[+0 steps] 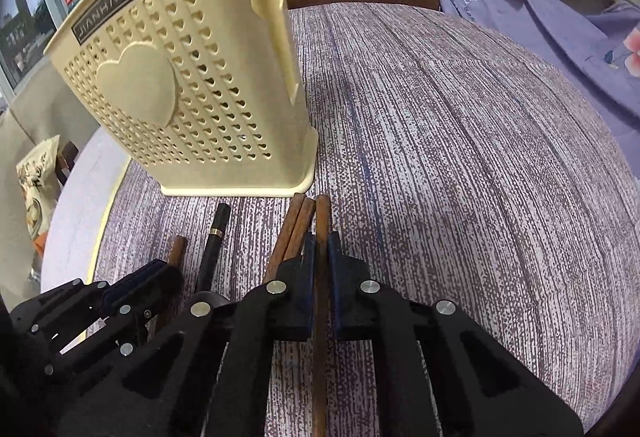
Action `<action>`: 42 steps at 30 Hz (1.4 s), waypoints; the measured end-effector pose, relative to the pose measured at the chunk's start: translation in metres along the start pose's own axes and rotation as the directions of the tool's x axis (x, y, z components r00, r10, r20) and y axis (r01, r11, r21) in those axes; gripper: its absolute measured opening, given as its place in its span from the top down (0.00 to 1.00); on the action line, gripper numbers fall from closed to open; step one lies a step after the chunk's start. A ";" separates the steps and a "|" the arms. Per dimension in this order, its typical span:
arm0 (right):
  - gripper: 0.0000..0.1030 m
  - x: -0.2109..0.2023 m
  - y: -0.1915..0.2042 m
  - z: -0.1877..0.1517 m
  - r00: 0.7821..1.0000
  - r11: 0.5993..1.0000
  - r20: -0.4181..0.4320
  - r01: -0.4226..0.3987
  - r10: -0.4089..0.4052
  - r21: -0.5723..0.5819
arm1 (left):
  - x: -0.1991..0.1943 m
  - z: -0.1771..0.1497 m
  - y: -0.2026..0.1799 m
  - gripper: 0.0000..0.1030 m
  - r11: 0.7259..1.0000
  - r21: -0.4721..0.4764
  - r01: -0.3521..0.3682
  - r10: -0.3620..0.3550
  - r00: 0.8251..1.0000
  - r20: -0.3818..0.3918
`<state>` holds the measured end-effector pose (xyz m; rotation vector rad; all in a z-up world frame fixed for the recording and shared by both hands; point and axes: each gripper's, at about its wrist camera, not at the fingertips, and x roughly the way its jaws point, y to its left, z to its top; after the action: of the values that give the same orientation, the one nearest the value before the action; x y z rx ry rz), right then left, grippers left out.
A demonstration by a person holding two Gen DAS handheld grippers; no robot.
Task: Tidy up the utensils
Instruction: 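Close the right tool on a brown chopstick while the left grasps another brown chopstick, then lift both brown chopsticks and carry them over the cream holder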
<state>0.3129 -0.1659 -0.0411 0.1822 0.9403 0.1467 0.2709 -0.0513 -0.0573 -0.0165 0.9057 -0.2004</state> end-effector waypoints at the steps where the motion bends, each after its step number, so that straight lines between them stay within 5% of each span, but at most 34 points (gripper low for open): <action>1: 0.93 -0.001 -0.003 0.001 1.000 1.000 0.001 -0.023 0.023 0.012 | -0.001 0.000 0.001 0.92 1.000 -0.001 0.005 -0.005 1.000 0.005; 10: 0.93 -0.049 -0.017 0.013 0.979 0.981 0.086 -0.190 0.187 0.028 | -0.051 0.014 0.009 0.93 0.996 -0.010 0.084 -0.082 0.988 0.132; 18: 0.93 -0.138 -0.022 0.015 0.904 0.939 0.254 -0.335 0.345 -0.082 | -0.135 0.026 0.011 0.93 0.993 0.033 0.112 -0.117 0.940 0.321; 26: 0.93 -0.200 -0.017 0.015 0.857 0.919 0.332 -0.360 0.395 -0.163 | -0.173 0.032 0.007 0.93 0.994 0.068 0.083 -0.103 0.910 0.402; 42: 0.93 -0.237 0.014 0.063 0.831 0.906 0.382 -0.307 0.404 -0.291 | -0.212 0.076 0.008 0.93 0.988 0.109 0.113 -0.150 0.876 0.458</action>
<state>0.2258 -0.2066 0.1852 0.1769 0.4267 0.5356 0.2045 -0.0105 0.1545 -0.0514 0.4131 -0.3431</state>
